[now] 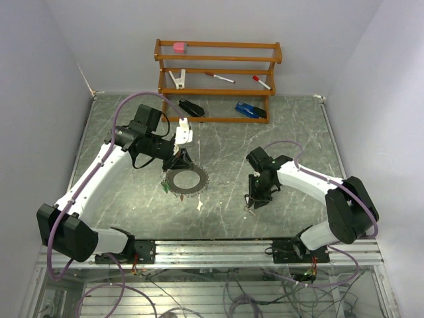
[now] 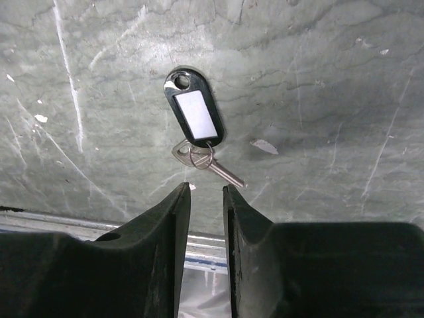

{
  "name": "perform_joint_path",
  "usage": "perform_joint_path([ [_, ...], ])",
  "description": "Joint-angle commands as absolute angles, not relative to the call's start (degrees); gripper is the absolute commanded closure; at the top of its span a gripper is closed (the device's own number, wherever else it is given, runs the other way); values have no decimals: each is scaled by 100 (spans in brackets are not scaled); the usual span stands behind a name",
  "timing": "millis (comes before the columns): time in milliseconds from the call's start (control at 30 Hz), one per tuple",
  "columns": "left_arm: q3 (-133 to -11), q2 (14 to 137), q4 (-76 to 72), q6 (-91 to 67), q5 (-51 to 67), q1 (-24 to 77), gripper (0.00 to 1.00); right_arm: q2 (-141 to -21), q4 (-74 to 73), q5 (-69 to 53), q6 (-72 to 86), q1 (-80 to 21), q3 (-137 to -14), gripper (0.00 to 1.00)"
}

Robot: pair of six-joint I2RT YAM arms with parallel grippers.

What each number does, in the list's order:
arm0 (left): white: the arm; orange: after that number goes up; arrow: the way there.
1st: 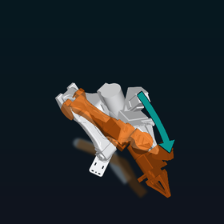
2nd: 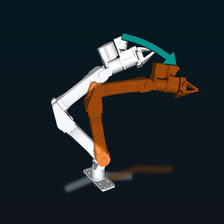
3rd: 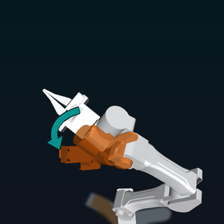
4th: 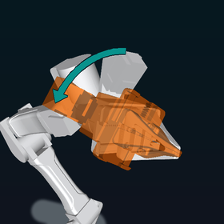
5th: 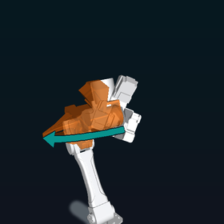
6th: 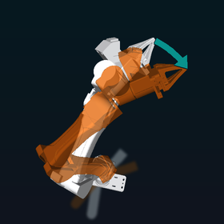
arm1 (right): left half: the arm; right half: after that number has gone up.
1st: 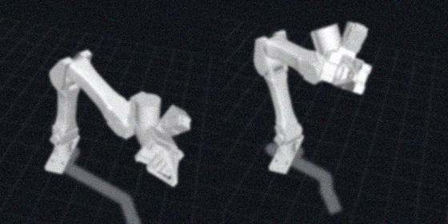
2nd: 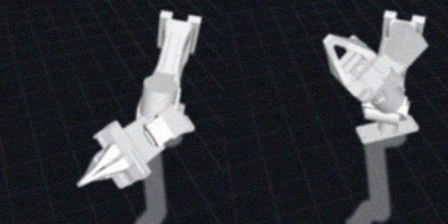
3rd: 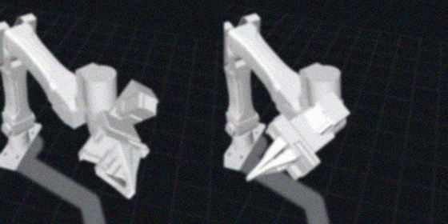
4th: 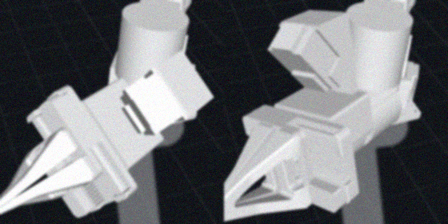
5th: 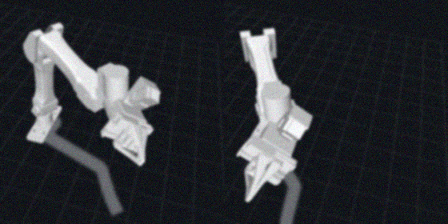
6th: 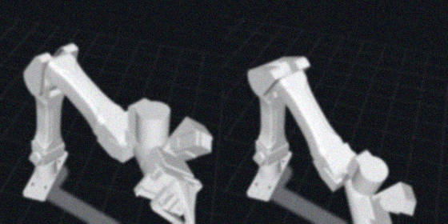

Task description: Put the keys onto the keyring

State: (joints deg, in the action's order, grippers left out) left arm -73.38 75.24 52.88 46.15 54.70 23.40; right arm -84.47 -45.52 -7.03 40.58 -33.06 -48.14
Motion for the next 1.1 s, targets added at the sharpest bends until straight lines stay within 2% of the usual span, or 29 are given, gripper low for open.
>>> perform_joint_path([
  [0,-7383,7422,5259,4703,5729,2298,93,-8483,-4283,-583,4195,-3242,-4742,74],
  [833,-7442,7443,5329,4810,5736,2302,93,-8670,-3891,-644,4131,-3076,-4509,78],
  [933,-7413,7427,5315,4815,5723,2297,93,-8724,-3855,-630,4084,-3075,-4531,81],
  [1067,-7386,7417,5315,4819,5721,2300,93,-8735,-3825,-608,4033,-3072,-4564,91],
])
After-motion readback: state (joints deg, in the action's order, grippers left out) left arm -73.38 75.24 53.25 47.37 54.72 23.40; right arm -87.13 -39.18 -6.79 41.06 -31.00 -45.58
